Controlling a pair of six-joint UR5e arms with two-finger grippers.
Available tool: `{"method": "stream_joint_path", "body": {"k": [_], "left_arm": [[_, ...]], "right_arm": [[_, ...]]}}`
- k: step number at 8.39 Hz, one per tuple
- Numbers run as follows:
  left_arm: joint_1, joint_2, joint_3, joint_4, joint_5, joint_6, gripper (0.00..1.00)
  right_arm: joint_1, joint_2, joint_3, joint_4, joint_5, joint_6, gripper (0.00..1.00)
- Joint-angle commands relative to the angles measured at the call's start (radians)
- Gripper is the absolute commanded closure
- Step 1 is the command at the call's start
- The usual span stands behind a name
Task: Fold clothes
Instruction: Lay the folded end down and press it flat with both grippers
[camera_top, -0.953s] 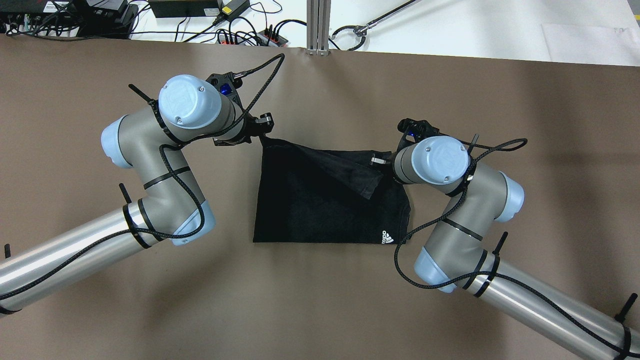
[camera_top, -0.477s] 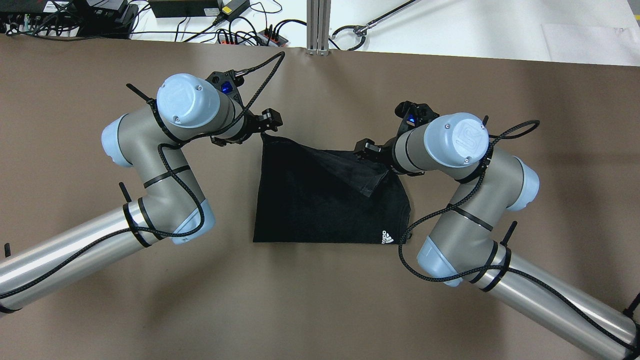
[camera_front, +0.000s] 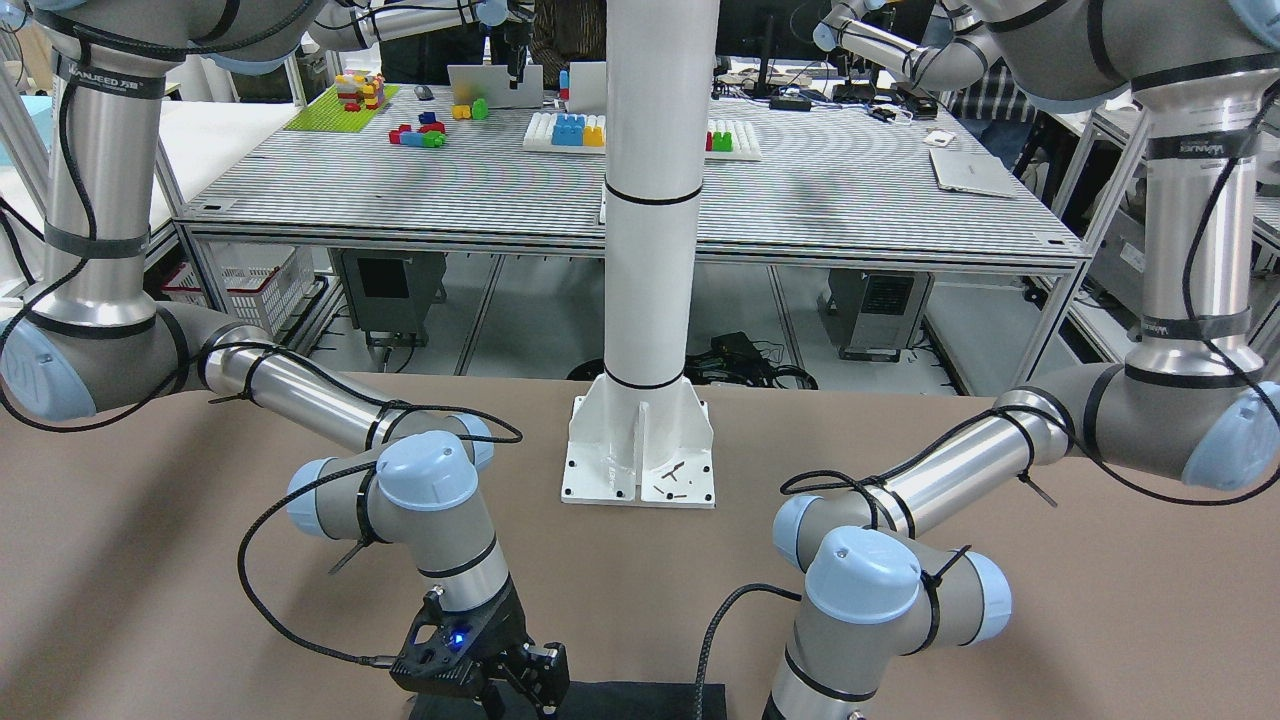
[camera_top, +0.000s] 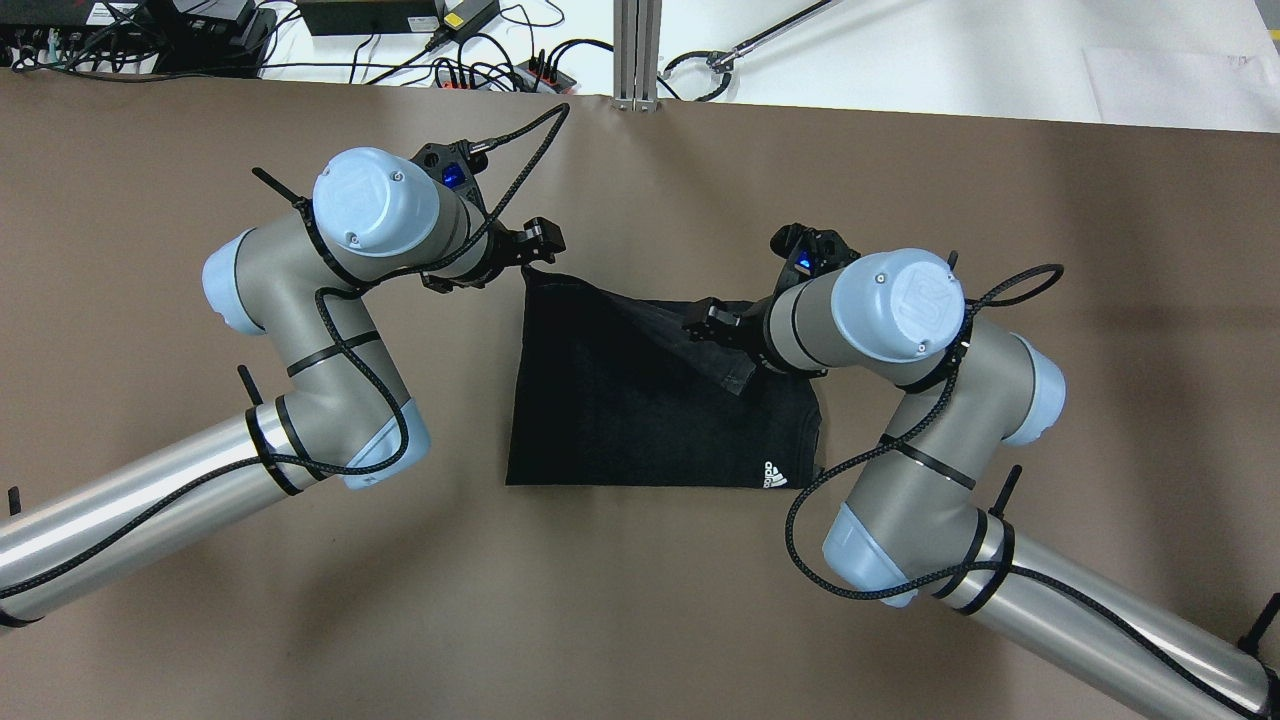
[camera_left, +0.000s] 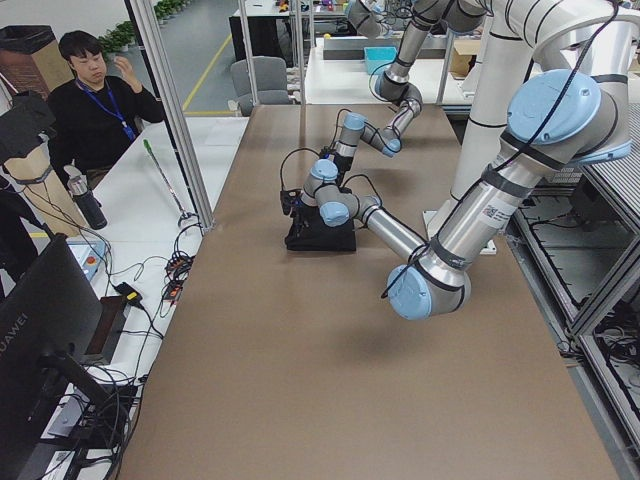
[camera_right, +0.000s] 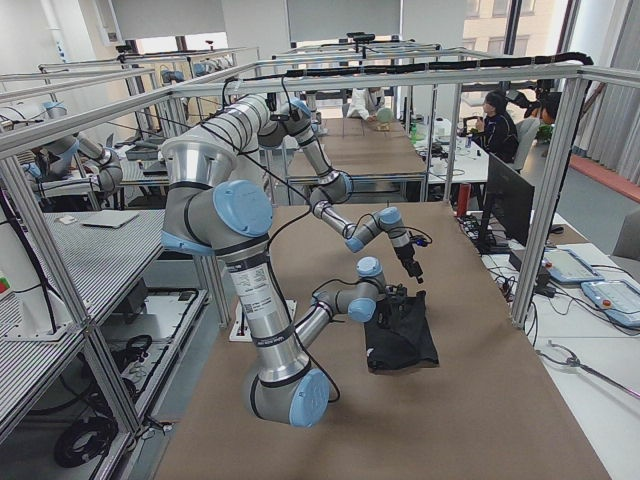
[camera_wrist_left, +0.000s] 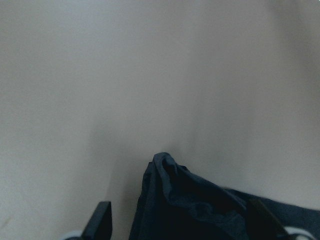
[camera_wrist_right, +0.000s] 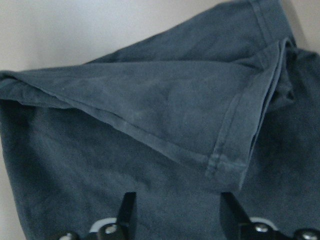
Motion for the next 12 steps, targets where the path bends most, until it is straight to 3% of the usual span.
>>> {"method": "stream_joint_path", "body": {"k": [1,3,5,9,12], "left_arm": [[0.0,0.001,0.0,0.001,0.0,0.003,0.05],[-0.002,0.003,0.0,-0.001,0.0,0.003,0.05],[-0.002,0.003,0.0,-0.001,-0.002,0.005,0.05],[-0.002,0.009,-0.002,-0.001,-0.002,0.005,0.05],[0.0,0.009,-0.005,-0.002,-0.002,0.002,0.05]], "right_arm": [[-0.052,-0.018,-0.02,-0.001,-0.046,0.005,1.0],[-0.05,-0.004,-0.095,0.011,-0.071,-0.012,1.0],[-0.009,0.04,-0.147,0.011,-0.163,-0.054,1.0],[0.141,0.215,-0.471,0.078,-0.156,-0.12,1.0],[0.218,0.222,-0.507,0.102,-0.12,-0.18,1.0]]}}
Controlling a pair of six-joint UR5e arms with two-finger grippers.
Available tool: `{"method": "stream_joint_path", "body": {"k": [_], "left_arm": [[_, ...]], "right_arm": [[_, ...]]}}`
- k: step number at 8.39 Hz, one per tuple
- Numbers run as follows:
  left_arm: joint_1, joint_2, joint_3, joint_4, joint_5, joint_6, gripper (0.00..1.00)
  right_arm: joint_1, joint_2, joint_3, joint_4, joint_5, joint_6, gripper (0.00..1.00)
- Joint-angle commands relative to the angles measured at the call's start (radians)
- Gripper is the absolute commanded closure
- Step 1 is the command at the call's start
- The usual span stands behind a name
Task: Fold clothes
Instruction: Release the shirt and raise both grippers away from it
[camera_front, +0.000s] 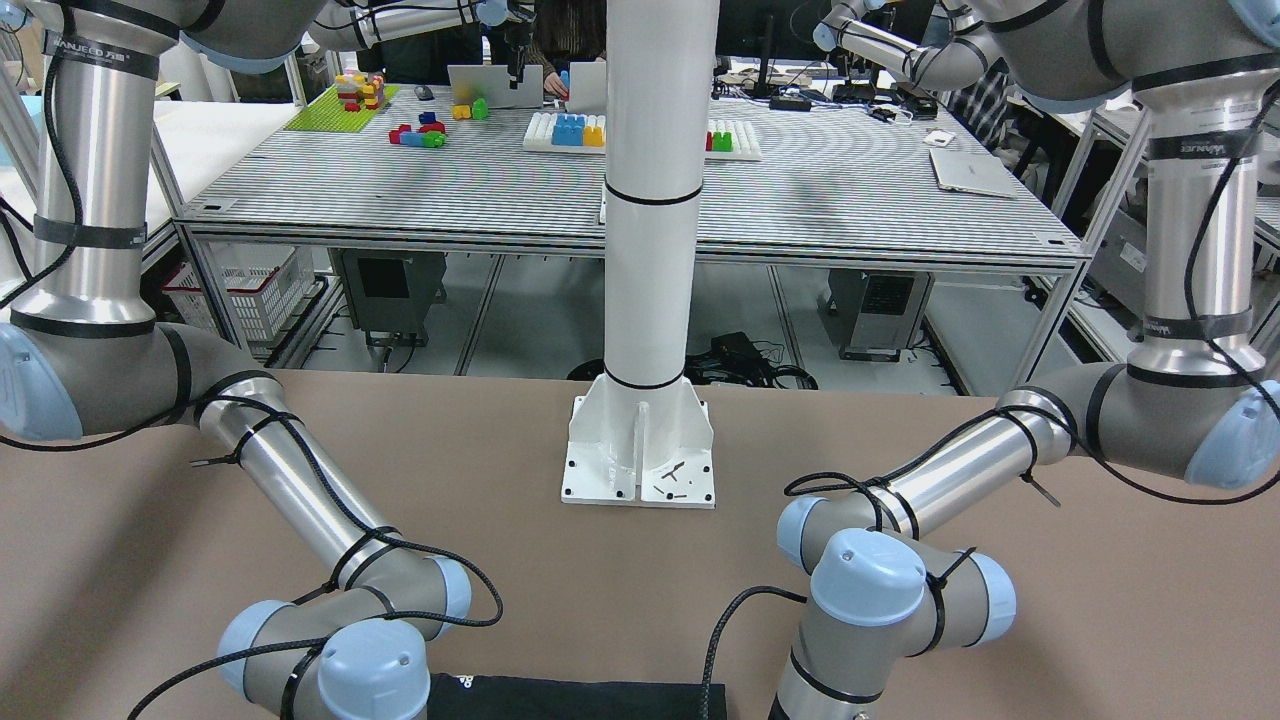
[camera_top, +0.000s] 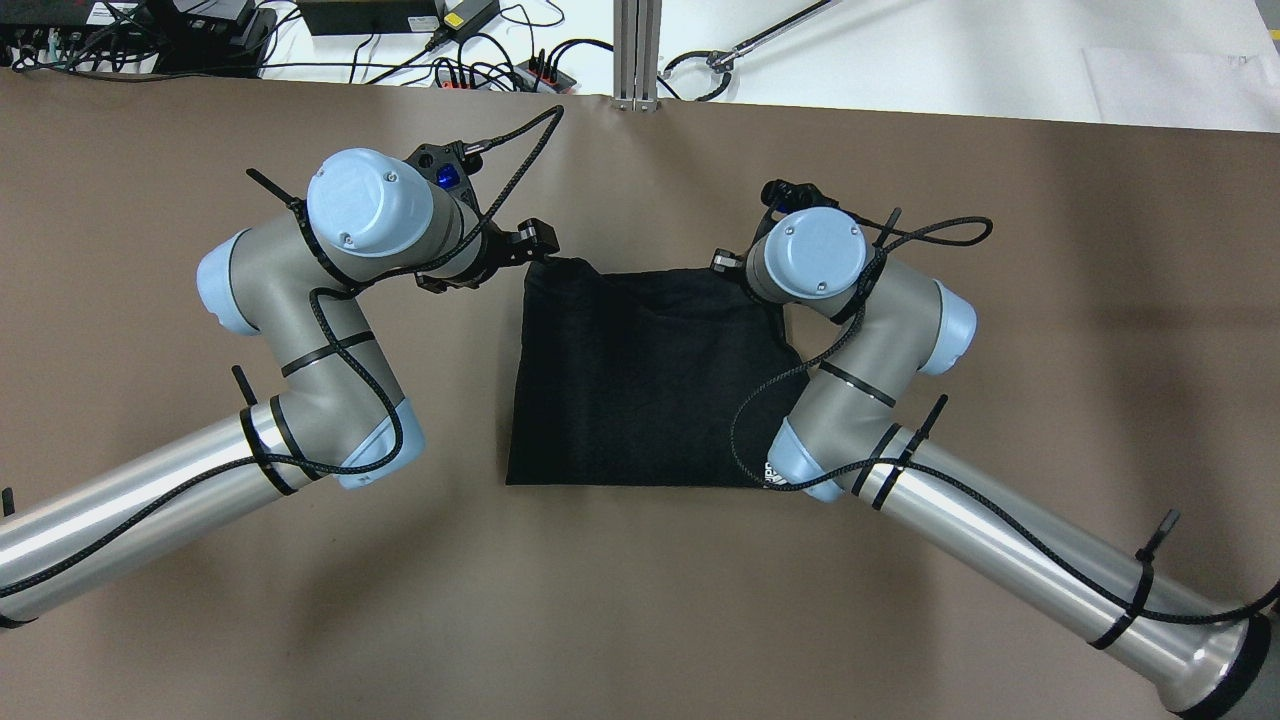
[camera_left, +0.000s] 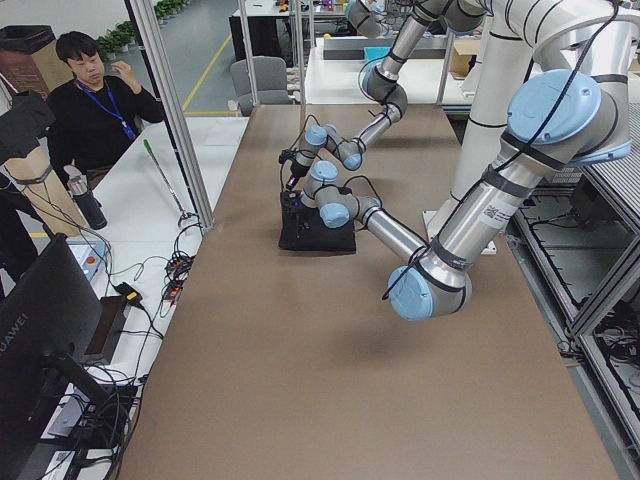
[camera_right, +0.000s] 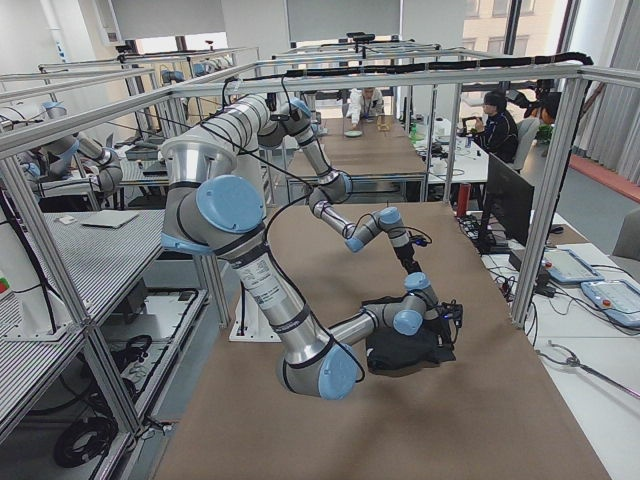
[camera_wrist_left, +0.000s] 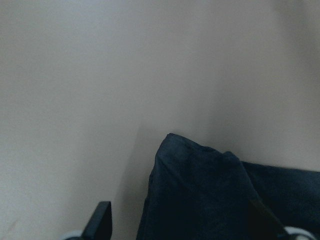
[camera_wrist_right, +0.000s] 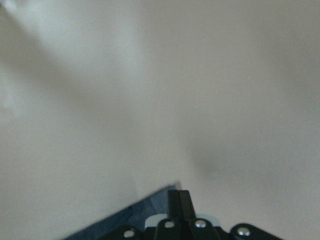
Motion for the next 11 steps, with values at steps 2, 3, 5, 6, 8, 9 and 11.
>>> {"method": "stream_joint_path", "body": {"k": [2,3,5,6,8,9,11], "left_arm": [[0.0,0.0,-0.008,-0.002,0.0,-0.003,0.05],[0.0,0.0,-0.008,-0.002,0.0,-0.003,0.05],[-0.002,0.0,-0.008,-0.002,0.0,-0.001,0.05],[-0.003,0.0,-0.01,-0.002,0.0,-0.001,0.05],[-0.029,0.009,-0.01,0.003,-0.006,0.003,0.05],[-0.061,0.028,-0.01,0.008,-0.026,0.017,0.05],[-0.133,0.133,-0.028,0.011,-0.037,0.215,0.05]], "right_arm": [[0.039,0.013,-0.021,0.012,0.022,-0.026,0.84],[0.039,0.012,-0.017,0.01,0.024,-0.038,0.1],[0.039,0.009,-0.008,0.01,0.034,-0.147,0.06],[0.039,0.005,-0.001,0.004,0.039,-0.185,0.06],[0.048,-0.101,0.057,-0.028,0.053,-0.272,0.06],[0.054,-0.207,0.123,-0.042,0.053,-0.394,0.06],[0.15,-0.389,0.243,-0.082,0.053,-0.637,0.05]]}}
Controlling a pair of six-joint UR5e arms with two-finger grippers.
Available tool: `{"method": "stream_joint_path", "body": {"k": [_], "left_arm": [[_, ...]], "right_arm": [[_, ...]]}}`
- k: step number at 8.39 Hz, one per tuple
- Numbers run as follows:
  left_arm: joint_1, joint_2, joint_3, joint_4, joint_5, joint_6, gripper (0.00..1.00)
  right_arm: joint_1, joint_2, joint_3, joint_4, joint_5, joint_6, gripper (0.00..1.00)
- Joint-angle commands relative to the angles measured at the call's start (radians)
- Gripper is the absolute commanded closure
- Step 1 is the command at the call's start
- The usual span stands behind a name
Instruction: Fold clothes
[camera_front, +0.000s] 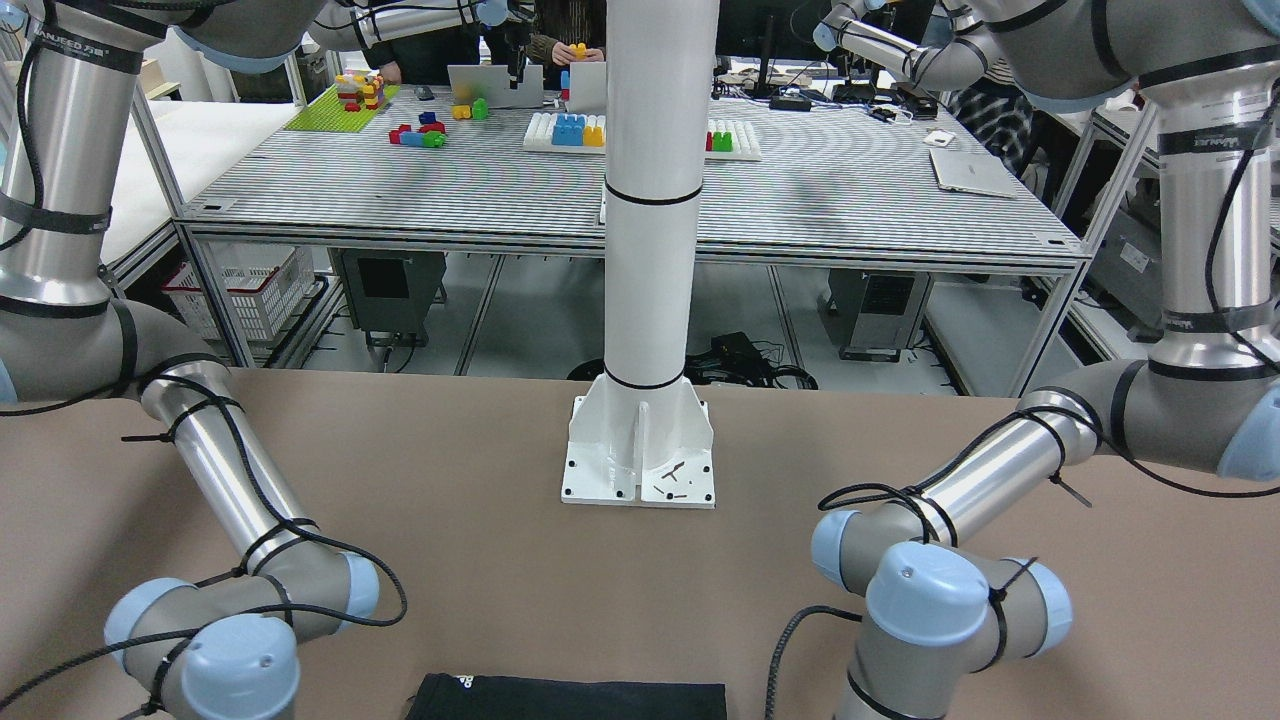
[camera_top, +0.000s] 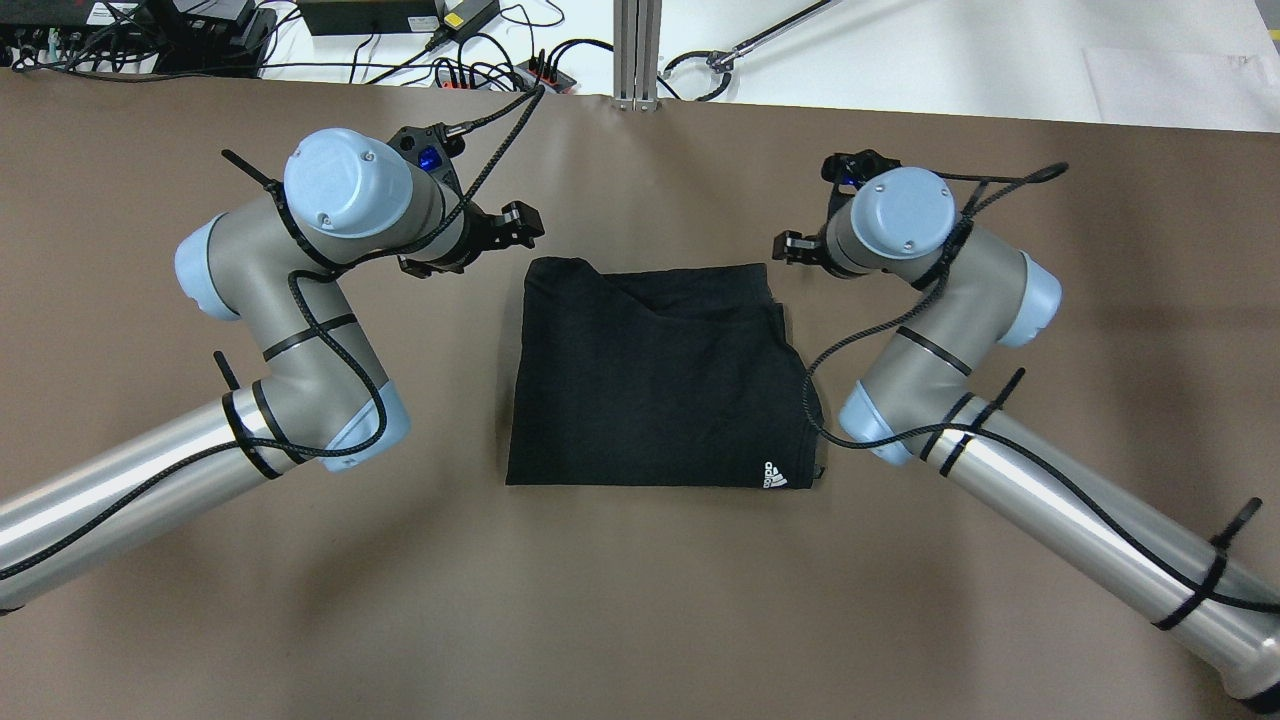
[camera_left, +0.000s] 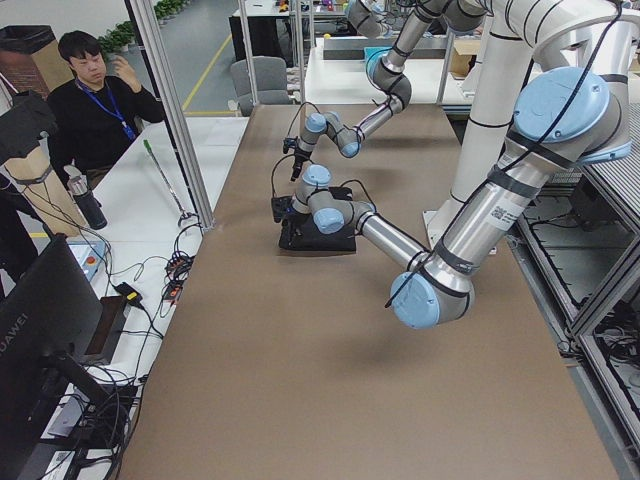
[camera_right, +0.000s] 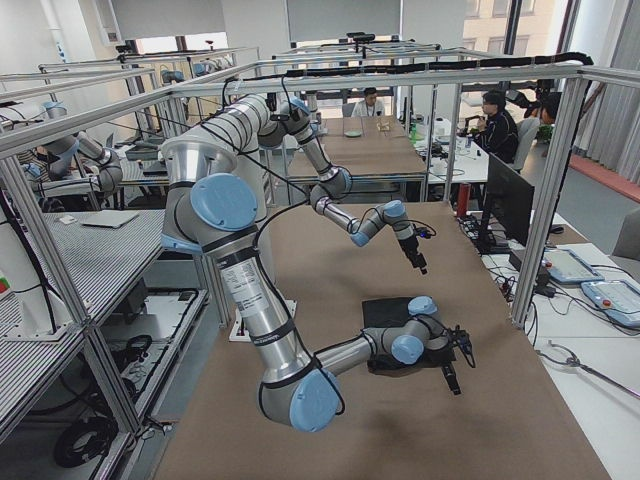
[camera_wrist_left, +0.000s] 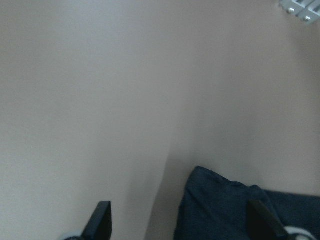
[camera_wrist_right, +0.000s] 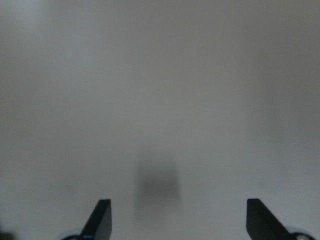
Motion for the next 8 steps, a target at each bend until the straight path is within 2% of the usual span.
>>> {"method": "stream_joint_path", "body": {"k": [1,2,4,6,7,8], "left_arm": [[-0.122,0.14,-0.014,0.004,-0.014,0.271,0.05],[-0.198,0.195,-0.011,0.005,-0.032,0.418,0.05],[-0.371,0.277,-0.011,0.042,-0.05,0.74,0.05],[-0.565,0.277,-0.023,0.195,-0.038,1.099,0.05],[-0.646,0.268,-0.044,0.264,-0.037,1.228,0.05],[-0.679,0.274,-0.102,0.333,-0.018,1.26,0.05]], "right_arm": [[0.143,-0.256,0.165,-0.034,0.006,-0.336,0.05],[0.215,-0.339,0.21,-0.034,0.006,-0.463,0.05],[0.376,-0.413,0.223,-0.038,0.006,-0.708,0.05],[0.581,-0.423,0.239,-0.129,0.004,-0.984,0.06],[0.654,-0.421,0.273,-0.187,-0.004,-1.077,0.06],[0.701,-0.424,0.313,-0.241,-0.013,-1.116,0.06]]}}
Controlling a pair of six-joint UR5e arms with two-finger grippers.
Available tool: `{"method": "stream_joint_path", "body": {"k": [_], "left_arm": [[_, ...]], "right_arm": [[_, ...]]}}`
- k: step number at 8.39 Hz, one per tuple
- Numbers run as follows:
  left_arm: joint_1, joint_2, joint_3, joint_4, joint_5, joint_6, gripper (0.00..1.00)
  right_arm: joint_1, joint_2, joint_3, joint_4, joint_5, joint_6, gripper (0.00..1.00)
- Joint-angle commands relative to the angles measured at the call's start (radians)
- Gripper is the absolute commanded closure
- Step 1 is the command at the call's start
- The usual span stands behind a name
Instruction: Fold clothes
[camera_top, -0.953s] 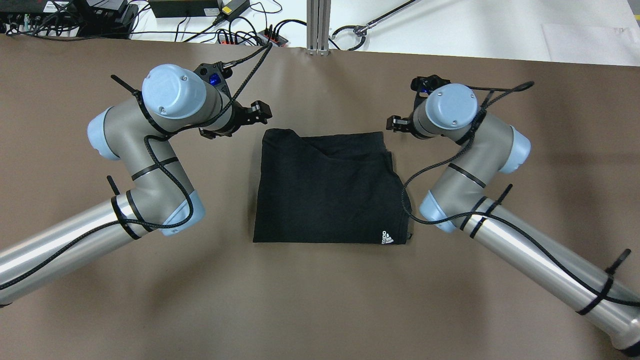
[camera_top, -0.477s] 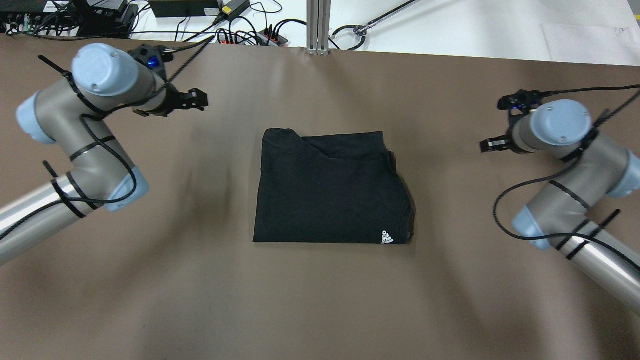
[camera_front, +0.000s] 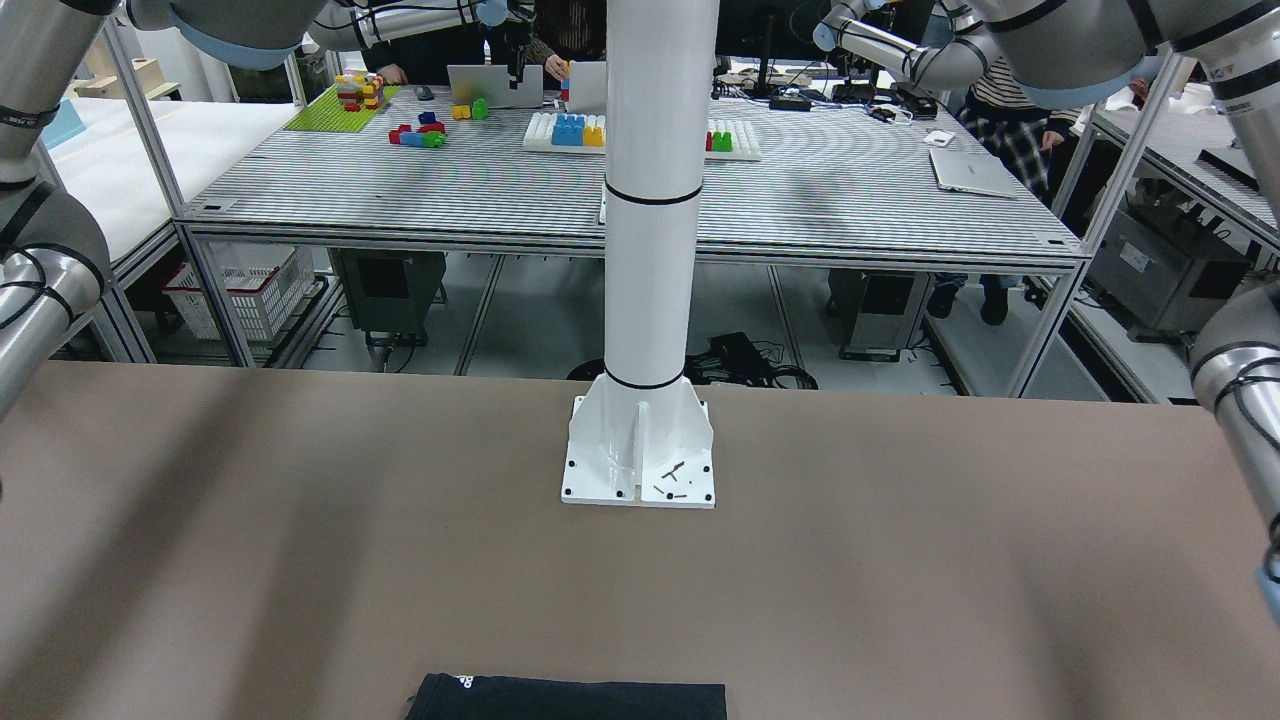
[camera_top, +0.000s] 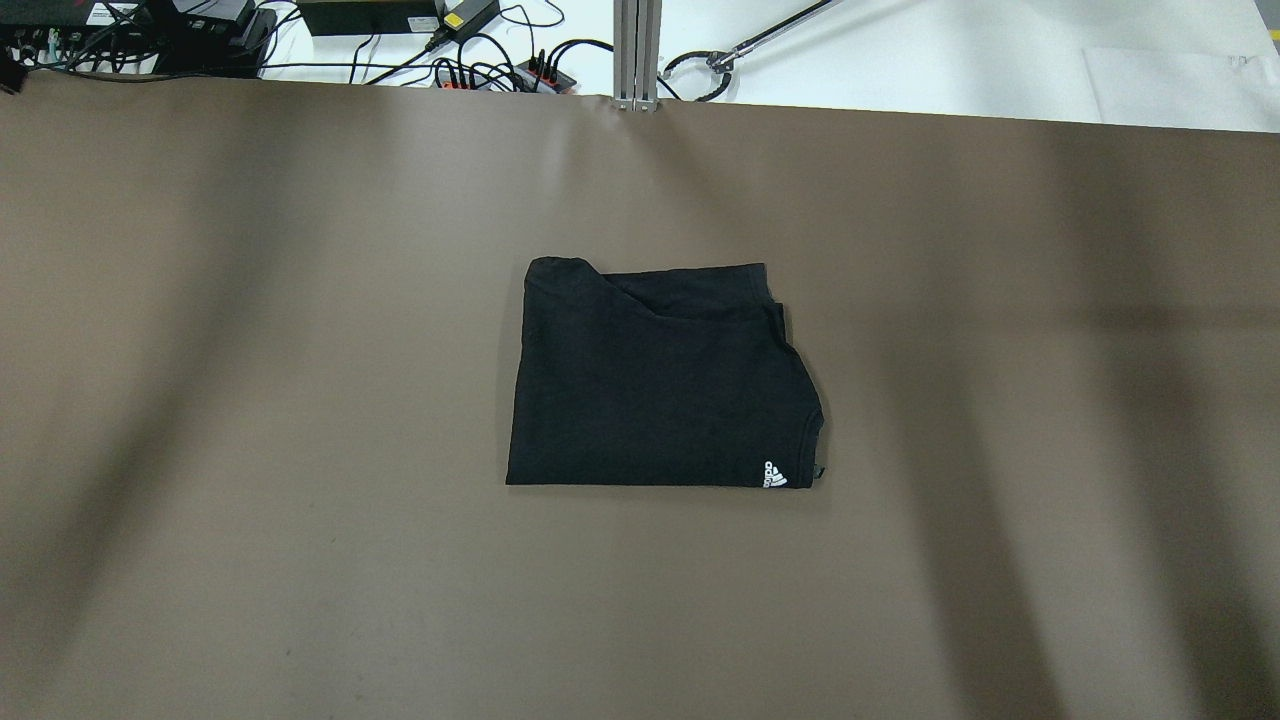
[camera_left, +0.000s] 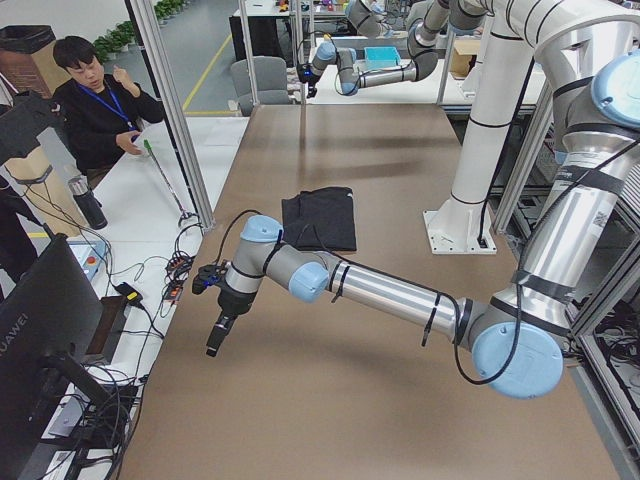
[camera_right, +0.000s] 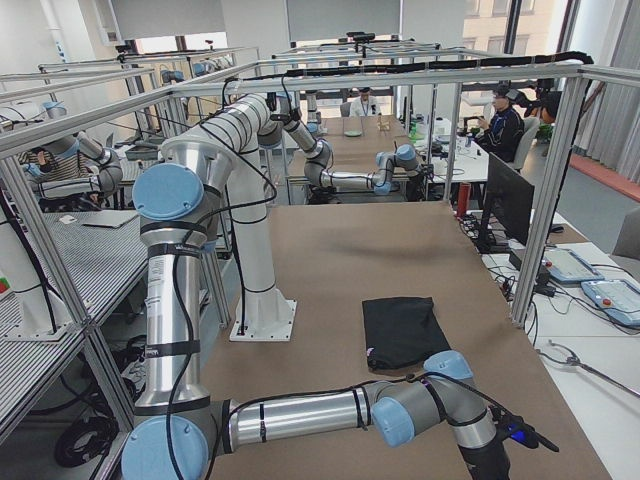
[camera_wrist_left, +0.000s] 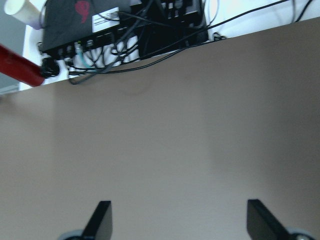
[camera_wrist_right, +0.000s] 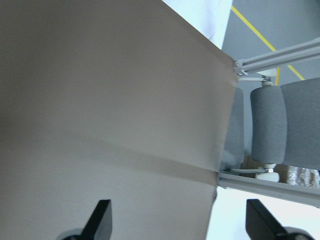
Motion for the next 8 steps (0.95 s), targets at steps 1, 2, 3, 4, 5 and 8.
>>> {"method": "stream_joint_path", "body": {"k": [1,2,3,4,5,8], "left_arm": [[-0.121,0.026,-0.141,0.197,0.101,0.175,0.05],[-0.114,0.106,-0.21,0.203,0.146,0.176,0.05],[-0.114,0.136,-0.235,0.202,0.158,0.175,0.05],[-0.107,0.126,-0.238,0.205,0.148,0.175,0.05],[-0.091,0.107,-0.221,0.211,0.143,0.161,0.05],[-0.084,0.112,-0.235,0.193,0.157,0.166,0.05]], "right_arm": [[0.147,-0.04,0.094,-0.117,-0.056,-0.181,0.06],[0.151,-0.094,0.134,-0.107,-0.122,-0.199,0.06],[0.158,-0.132,0.154,-0.108,-0.159,-0.208,0.06],[0.158,-0.125,0.177,-0.123,-0.17,-0.19,0.06],[0.158,-0.125,0.188,-0.125,-0.168,-0.162,0.06],[0.157,-0.15,0.221,-0.117,-0.156,-0.14,0.06]]}}
